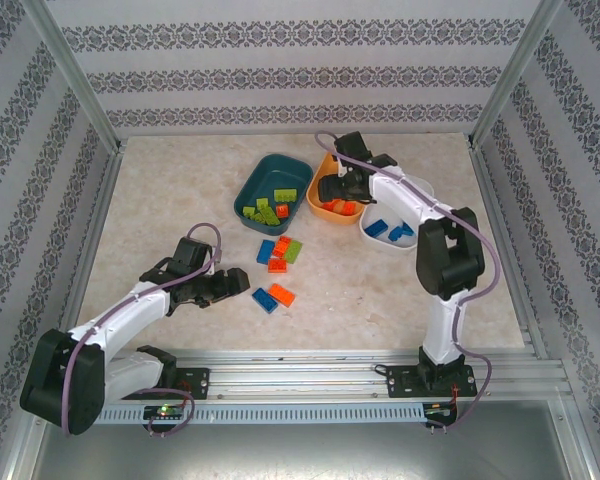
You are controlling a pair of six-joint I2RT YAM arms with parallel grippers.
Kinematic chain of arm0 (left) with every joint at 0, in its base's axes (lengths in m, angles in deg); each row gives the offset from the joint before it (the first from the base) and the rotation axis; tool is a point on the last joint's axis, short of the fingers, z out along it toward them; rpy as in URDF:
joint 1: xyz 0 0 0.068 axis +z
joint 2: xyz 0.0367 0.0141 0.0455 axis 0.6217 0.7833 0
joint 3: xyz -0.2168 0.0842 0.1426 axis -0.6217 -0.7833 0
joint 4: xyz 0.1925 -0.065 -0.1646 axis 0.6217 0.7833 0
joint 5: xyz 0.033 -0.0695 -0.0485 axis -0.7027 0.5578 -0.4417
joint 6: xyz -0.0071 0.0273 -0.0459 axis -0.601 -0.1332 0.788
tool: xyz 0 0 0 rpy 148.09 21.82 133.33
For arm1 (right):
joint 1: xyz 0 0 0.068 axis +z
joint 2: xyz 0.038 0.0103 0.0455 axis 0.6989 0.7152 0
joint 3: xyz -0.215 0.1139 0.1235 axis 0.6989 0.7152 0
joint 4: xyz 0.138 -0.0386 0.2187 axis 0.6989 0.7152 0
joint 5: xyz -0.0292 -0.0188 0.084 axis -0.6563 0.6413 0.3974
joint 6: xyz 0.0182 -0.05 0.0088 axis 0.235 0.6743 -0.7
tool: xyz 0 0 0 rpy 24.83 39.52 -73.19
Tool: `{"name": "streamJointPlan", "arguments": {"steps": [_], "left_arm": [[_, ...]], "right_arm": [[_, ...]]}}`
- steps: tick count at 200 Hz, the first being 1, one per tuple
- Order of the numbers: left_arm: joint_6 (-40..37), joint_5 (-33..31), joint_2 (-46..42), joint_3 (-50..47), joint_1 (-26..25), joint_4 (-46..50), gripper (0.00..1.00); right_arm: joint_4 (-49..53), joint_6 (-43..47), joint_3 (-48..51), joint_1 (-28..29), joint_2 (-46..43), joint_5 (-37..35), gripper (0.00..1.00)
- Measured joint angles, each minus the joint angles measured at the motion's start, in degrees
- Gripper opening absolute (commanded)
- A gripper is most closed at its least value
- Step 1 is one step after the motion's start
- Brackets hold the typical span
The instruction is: Sort the legos into containers by color
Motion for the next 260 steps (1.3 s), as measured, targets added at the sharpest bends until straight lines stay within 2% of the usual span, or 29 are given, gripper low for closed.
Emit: {"name": "streamJointPlan", "arguments": {"steps": [29, 54, 100, 165, 208, 260], "left_arm": [[0.0, 0.0, 1.8, 0.1, 0.0, -0.1, 0.82], [0.1, 0.3, 3.2, 0.1, 0.0, -1.0, 0.82], [1.3, 1.6, 4.1, 0.1, 0.0, -3.8, 0.82], [2.0, 2.2, 4.1, -0.5, 0.0, -5.3, 0.82], [2.0, 2.2, 3.9, -0.6, 0.0, -5.3, 0.82], [2.0, 2.2, 3.9, -0.7, 0.0, -5.3, 0.82]], "right_arm": [[-1.4, -0.1, 9.9, 3.7, -10.8, 2.5, 0.8], [-2.3, -0.5, 20.1, 10.0, -19.0, 5.1, 0.8], [-2.5, -0.3, 30.9, 23.2, -20.5, 7.5, 0.8], [-3.3, 6.6, 29.5, 27.6, -14.2, 11.3, 0.69], [-3.0, 9.6, 26.4, 31.0, -9.1, 11.3, 0.67], [-2.6, 10.8, 24.9, 31.5, -6.9, 9.8, 0.61]]}}
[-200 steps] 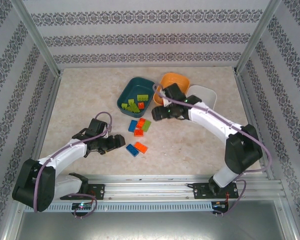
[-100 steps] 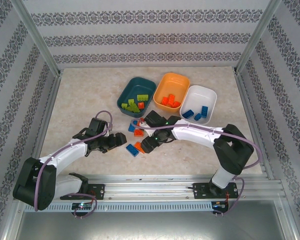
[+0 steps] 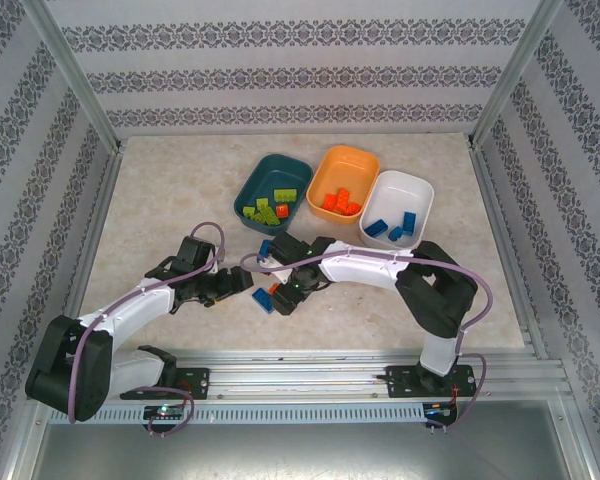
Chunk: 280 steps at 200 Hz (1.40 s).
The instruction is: Sort the legos into containers by color
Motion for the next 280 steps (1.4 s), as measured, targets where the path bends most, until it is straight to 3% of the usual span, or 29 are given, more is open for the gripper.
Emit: {"name": "streamJointPlan", "arguments": {"steps": [61, 108, 169, 197, 231, 270, 280], "left_arm": [[0.0, 0.0, -0.3, 0.0, 0.0, 0.0, 0.82], [0.0, 0.0, -0.7, 0.0, 0.0, 0.0, 0.82], [-0.4, -0.2, -0.6, 1.8, 0.0, 1.1, 0.81], [-3.2, -0.7, 3.1, 11.0, 0.0, 3.8, 0.75], [-10.2, -2.6, 13.7, 30.1, 0.0, 7.9, 0.71], [-16.4, -5.5, 29.4, 48.6, 0.0, 11.2, 0.7], [-17.5, -7.0, 33.7, 52.3, 0.0, 12.3, 0.7]], "right_arm": [[0.8, 0.9, 0.0, 1.3, 2.2, -4.3, 0.45], [0.1, 0.7, 4.1, 0.6, -3.3, -5.7, 0.32], [-4.0, -2.1, 12.1, -8.8, -14.5, -1.0, 0.3], [-4.9, -4.0, 13.2, -15.4, -19.5, 3.3, 0.31], [-6.6, -6.6, 11.7, -26.3, -23.0, 8.6, 0.32], [-6.8, -9.4, 1.6, -36.1, -17.2, 9.7, 0.31], [-7.3, -9.9, -1.3, -37.8, -14.3, 9.8, 0.37]]}}
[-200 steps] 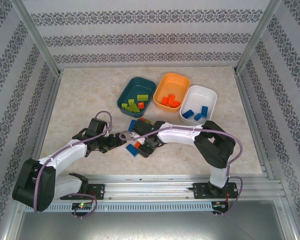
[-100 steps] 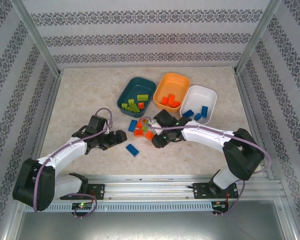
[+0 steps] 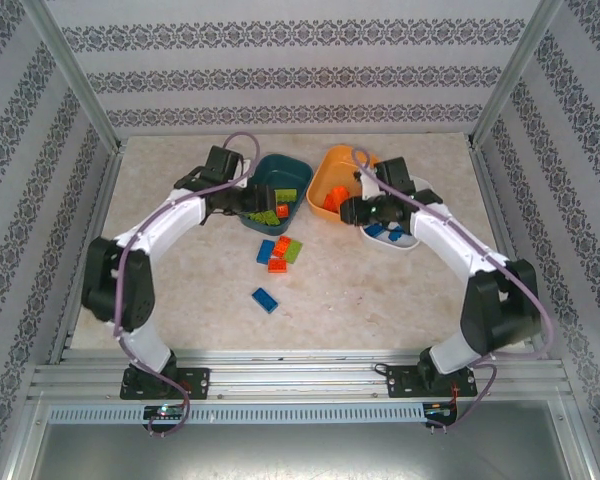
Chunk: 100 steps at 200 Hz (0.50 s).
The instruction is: Sort the legos into containers by color
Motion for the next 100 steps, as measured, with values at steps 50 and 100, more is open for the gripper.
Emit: {"name": "streamJointPlan", "arguments": {"steps": [50, 100], "left_arm": [[-2.5, -10.2, 9.6, 7.6, 0.5, 4.9, 0.73], [-8.7, -17.2, 12.3, 15.8, 2.0, 6.2, 0.73]], "right_arm": [[-0.1, -1.2, -13.2, -3.3, 15.2, -1.3, 0.59], [2.5, -0.9, -19.7, 3.2, 16.8, -4.2, 0.6]]}}
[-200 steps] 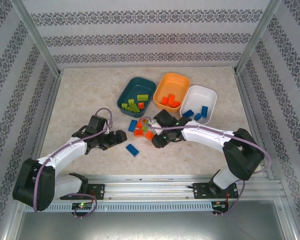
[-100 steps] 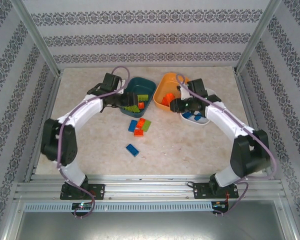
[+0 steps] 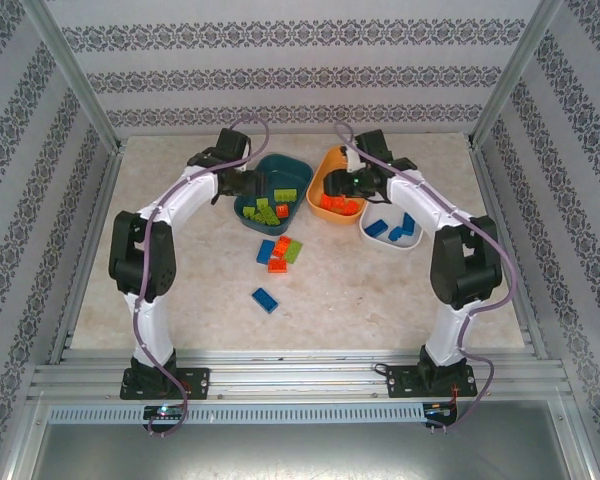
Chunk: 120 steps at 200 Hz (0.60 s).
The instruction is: Sort the legos into containers by color
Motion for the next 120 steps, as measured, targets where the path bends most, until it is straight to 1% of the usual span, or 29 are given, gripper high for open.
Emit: {"name": "streamJointPlan", "arguments": {"steps": [33, 63, 74, 93, 106, 113, 120], "left_arm": [[-2.8, -0.7, 5.6, 4.2, 0.9, 0.8, 0.72], [-4.7, -0.7, 12.0, 7.9, 1.5, 2.3, 0.65], [-5.0, -0.5, 13.8, 8.9, 1.7, 2.6, 0.59], [-5.6, 0.0, 15.5, 10.0, 2.0, 3.2, 0.41], [-6.1, 0.1, 15.6, 10.3, 2.1, 3.3, 0.32], [-6.1, 0.2, 15.6, 10.3, 2.1, 3.3, 0.28], [-6.2, 0.5, 15.6, 10.2, 2.1, 3.3, 0.27]], "right_arm": [[0.2, -0.5, -5.3, 5.2, 1.9, 1.0, 0.59], [1.3, -1.0, -10.5, 7.5, 7.0, 1.8, 0.59], [1.7, -1.4, -11.6, 8.2, 8.7, 1.8, 0.59], [3.5, -1.9, -13.6, 9.3, 11.5, 2.0, 0.59], [4.8, -2.1, -15.6, 10.1, 13.6, 2.3, 0.6], [5.5, -2.2, -16.9, 10.4, 14.7, 2.4, 0.6], [6.3, -2.2, -18.1, 10.7, 15.7, 2.6, 0.6]]}}
